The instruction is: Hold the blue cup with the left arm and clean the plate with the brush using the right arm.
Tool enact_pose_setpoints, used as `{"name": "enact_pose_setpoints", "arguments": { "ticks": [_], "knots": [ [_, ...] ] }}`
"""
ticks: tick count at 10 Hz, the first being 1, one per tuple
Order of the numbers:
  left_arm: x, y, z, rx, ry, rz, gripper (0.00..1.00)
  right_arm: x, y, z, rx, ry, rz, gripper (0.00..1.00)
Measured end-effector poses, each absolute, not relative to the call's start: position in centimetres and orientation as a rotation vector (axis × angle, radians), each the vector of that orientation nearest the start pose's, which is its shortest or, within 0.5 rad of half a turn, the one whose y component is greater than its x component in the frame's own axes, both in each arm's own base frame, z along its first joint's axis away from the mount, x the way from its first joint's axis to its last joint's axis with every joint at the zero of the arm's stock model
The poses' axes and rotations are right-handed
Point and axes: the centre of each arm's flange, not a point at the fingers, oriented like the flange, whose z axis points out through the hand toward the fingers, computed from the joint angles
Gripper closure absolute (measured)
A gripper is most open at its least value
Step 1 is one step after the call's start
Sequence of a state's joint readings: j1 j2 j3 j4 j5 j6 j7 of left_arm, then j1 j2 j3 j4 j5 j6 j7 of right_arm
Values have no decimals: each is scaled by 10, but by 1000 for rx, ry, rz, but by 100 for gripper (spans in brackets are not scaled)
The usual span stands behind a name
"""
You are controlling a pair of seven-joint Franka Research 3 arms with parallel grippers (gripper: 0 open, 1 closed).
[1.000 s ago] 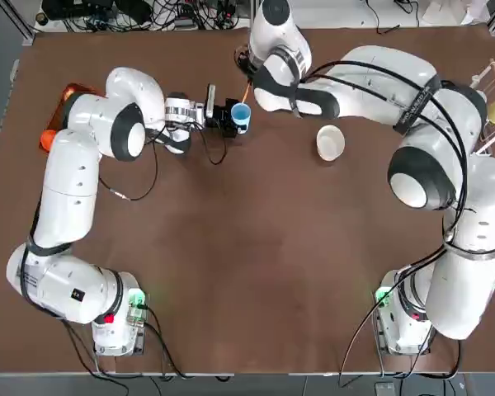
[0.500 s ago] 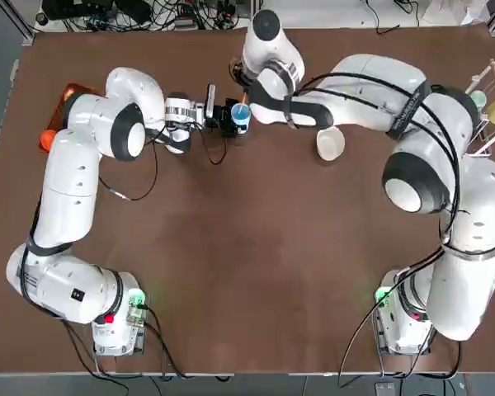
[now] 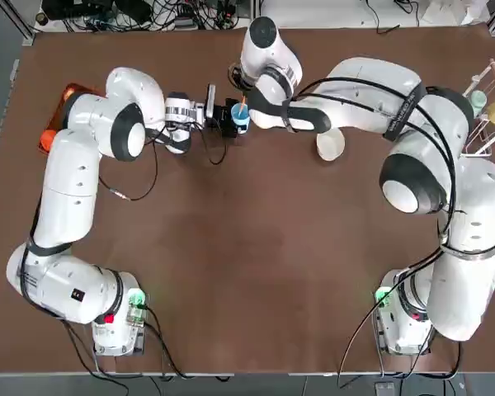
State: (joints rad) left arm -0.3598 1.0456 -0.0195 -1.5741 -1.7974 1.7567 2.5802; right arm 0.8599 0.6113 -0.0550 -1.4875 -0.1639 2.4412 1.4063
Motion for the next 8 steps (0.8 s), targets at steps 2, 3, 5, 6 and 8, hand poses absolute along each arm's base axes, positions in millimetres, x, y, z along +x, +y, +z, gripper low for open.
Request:
{"name": "enact_pose_setpoints", "arguments": {
  "ticks": [2, 3, 5, 6, 8],
  "knots": [
    [571, -320, 48, 1202, -1232, 1091, 31, 508, 540, 347, -2800, 680, -423, 95],
    [571, -320, 48, 1202, -1234, 1091, 31, 507, 541, 344, -2805, 677, -422, 95],
    [571, -321, 48, 1203, -1235, 1091, 31, 507, 541, 334, -2823, 665, -429, 95],
    [571, -321, 48, 1203, -1235, 1091, 31, 507, 541, 330, -2831, 663, -429, 95],
    [571, -321, 48, 1203, -1236, 1091, 31, 506, 541, 321, -2845, 656, -432, 95]
  ]
}}
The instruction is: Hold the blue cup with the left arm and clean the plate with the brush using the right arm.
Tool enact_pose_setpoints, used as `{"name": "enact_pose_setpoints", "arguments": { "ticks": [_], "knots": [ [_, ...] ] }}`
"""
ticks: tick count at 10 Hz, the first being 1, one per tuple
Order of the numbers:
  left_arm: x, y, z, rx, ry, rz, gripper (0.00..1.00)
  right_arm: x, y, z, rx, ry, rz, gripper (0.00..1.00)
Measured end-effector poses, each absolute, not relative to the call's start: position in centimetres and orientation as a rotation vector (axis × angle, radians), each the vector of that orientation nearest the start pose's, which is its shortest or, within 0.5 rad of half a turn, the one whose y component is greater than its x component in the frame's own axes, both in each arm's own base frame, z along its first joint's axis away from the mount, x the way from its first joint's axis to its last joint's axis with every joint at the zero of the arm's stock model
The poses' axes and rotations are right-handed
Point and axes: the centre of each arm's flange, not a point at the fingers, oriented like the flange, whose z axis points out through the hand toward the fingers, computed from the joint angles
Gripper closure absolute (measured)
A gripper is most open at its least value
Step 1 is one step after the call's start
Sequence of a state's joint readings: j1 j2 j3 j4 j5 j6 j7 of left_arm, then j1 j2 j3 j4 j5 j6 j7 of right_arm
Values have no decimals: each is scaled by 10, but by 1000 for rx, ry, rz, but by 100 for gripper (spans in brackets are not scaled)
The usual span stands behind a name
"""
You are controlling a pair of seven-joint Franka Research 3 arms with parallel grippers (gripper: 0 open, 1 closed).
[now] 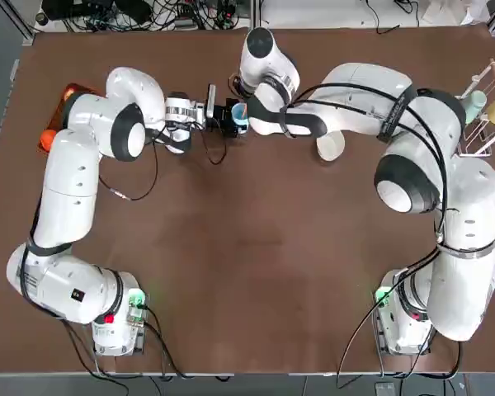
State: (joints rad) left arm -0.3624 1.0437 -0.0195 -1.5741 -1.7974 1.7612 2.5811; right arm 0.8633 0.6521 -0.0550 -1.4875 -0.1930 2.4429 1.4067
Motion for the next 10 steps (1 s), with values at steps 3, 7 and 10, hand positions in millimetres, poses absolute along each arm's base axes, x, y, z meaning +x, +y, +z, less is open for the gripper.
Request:
{"name": "enact_pose_setpoints", "arguments": {
  "ticks": [3, 7, 10],
  "knots": [
    [571, -321, 48, 1203, -1236, 1091, 31, 506, 541, 308, -2869, 641, -439, 95],
    [571, -321, 49, 1200, -1240, 1094, 31, 494, 554, 291, -2877, 630, -464, 95],
    [571, -321, 49, 1201, -1241, 1094, 31, 493, 561, 289, -2858, 666, -472, 95]
  ]
}}
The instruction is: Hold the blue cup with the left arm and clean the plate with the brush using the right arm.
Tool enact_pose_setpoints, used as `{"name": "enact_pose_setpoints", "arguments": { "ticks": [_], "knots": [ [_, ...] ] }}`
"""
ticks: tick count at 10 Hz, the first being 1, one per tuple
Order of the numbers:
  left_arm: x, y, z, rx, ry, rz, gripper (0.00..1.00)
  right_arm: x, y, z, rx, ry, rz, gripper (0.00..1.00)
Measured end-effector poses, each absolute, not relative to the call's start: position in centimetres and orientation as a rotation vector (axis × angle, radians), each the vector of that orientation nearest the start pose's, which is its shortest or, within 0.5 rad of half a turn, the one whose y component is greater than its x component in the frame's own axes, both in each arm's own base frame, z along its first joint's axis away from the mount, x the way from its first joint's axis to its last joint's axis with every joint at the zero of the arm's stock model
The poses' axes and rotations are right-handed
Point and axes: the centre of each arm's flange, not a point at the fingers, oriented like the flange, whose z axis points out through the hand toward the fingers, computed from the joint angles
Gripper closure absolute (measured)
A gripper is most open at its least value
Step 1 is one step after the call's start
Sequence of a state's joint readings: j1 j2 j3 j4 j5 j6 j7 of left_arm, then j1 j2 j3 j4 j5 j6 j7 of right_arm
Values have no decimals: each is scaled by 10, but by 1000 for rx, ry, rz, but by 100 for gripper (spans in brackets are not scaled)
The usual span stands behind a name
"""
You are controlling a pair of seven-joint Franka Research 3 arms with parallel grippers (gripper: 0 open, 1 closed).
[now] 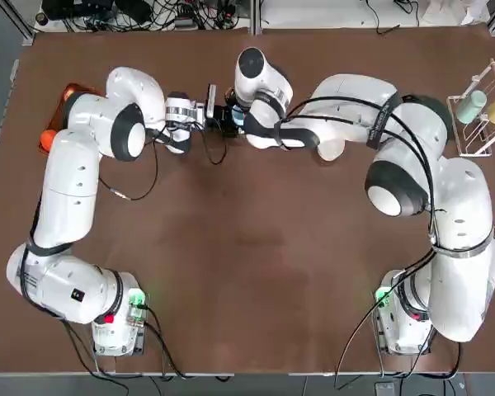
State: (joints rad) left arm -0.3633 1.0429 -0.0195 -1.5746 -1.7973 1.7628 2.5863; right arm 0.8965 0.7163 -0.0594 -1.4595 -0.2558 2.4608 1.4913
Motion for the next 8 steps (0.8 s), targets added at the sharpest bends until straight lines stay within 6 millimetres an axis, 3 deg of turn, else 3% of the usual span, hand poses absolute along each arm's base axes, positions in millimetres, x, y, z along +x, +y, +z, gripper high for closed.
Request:
{"name": "enact_pose_setpoints", "arguments": {
  "ticks": [5, 8],
  "knots": [
    [572, -321, 49, 1203, -1243, 1095, 31, 510, 564, 302, -2798, 764, -497, 95],
    [572, -322, 50, 1205, -1246, 1095, 31, 534, 542, 298, -2789, 827, -507, 95]
  ]
}}
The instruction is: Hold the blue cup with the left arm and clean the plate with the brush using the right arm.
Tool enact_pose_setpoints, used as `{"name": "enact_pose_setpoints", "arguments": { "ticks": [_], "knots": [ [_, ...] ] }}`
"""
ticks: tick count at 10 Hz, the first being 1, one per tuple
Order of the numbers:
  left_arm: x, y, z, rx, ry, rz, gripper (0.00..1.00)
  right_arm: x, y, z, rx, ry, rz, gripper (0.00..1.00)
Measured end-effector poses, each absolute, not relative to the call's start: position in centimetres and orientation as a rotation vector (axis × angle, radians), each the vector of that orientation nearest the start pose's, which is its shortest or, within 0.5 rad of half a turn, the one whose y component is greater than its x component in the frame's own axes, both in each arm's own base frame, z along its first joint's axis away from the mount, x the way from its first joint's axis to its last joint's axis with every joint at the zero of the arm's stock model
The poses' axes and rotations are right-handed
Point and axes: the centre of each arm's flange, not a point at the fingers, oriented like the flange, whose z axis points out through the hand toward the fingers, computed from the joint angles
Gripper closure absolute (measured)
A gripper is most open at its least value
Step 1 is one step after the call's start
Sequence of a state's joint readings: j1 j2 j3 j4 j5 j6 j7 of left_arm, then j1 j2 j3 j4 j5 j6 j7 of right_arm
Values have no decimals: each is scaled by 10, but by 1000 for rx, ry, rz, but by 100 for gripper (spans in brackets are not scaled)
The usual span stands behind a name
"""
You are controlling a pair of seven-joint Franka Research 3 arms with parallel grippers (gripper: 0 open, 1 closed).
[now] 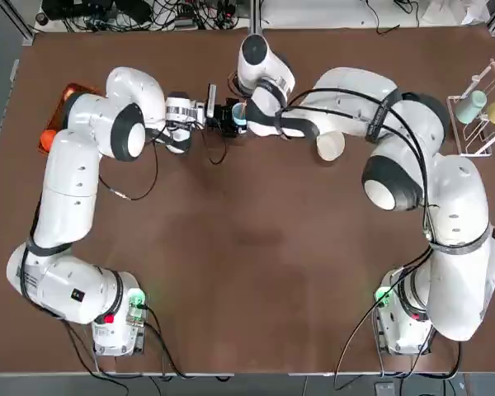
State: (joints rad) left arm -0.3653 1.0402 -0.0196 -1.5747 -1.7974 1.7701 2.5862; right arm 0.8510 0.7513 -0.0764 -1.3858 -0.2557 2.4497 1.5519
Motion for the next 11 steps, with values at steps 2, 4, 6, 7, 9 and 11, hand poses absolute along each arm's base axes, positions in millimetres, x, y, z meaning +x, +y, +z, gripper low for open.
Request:
{"name": "enact_pose_setpoints", "arguments": {
  "ticks": [2, 4, 6, 7, 9, 11],
  "knots": [
    [571, -322, 50, 1205, -1247, 1095, 31, 545, 532, 292, -2792, 841, -521, 95],
    [571, -322, 50, 1205, -1248, 1095, 31, 541, 535, 288, -2804, 825, -525, 95],
    [571, -322, 50, 1205, -1248, 1095, 31, 532, 543, 285, -2815, 802, -521, 95],
    [571, -322, 50, 1205, -1248, 1095, 31, 525, 549, 282, -2825, 784, -518, 95],
    [571, -322, 50, 1205, -1248, 1095, 31, 518, 556, 279, -2838, 750, -533, 95],
    [571, -322, 50, 1205, -1248, 1095, 31, 513, 560, 278, -2843, 733, -538, 95]
  ]
}}
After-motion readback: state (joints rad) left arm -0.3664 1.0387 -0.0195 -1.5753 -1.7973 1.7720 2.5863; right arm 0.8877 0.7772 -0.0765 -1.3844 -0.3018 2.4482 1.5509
